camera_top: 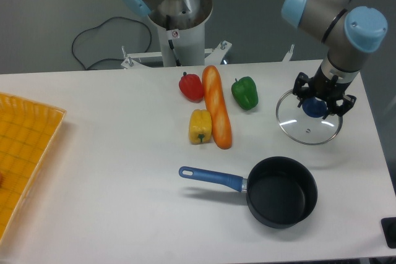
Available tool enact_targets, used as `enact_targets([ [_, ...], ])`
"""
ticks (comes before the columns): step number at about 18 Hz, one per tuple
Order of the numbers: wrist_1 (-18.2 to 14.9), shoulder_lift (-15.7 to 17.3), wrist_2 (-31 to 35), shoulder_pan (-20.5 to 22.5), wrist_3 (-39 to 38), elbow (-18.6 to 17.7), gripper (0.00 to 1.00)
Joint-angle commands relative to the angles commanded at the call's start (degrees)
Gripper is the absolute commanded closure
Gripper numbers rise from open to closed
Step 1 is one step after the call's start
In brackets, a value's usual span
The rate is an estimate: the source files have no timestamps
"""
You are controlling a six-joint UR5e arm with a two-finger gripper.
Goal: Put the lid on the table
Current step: 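Lower the held glass lid onto the table surface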
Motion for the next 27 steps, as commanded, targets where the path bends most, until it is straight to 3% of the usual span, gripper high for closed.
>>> enact_targets([
  [7,3.78,-1.41,0.26,0.53,1.15,-2.55,0.5],
  [21,4.05,-4.4,0.09,0.09,1.15,-3.08,0.5],
  [27,5.63,-4.66,0.17,0.09,1.15,-3.96,0.5],
])
